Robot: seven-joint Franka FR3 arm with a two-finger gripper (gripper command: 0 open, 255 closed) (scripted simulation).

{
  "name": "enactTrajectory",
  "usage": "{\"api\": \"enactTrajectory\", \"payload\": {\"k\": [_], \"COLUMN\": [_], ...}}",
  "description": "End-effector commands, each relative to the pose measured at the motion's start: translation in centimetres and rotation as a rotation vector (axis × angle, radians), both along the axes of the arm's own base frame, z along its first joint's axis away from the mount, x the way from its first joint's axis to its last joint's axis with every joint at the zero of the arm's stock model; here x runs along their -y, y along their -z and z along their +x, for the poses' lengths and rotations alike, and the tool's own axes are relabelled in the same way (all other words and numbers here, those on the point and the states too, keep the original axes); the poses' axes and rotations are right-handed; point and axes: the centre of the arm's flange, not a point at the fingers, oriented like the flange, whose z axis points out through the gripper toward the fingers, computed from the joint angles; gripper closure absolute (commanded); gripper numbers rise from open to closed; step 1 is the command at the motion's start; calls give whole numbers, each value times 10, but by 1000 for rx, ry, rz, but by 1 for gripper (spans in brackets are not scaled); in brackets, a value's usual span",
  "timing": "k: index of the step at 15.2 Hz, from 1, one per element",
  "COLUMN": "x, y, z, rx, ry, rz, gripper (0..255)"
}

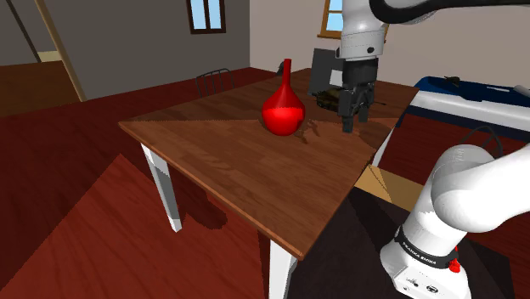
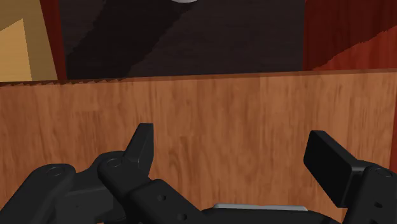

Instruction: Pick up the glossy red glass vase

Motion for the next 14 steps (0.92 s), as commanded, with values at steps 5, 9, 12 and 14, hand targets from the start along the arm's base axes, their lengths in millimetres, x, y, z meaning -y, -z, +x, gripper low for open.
{"api": "enactTrajectory", "payload": {"k": [5, 9, 12, 14], "x": [19, 40, 55, 66], "y": [-14, -29, -40, -48], "z": [45, 89, 121, 143], "rx": [16, 32, 44, 52], "ry": [19, 39, 53, 63], "rz": [-4, -7, -10, -12], "gripper": [0, 0, 0, 0]}}
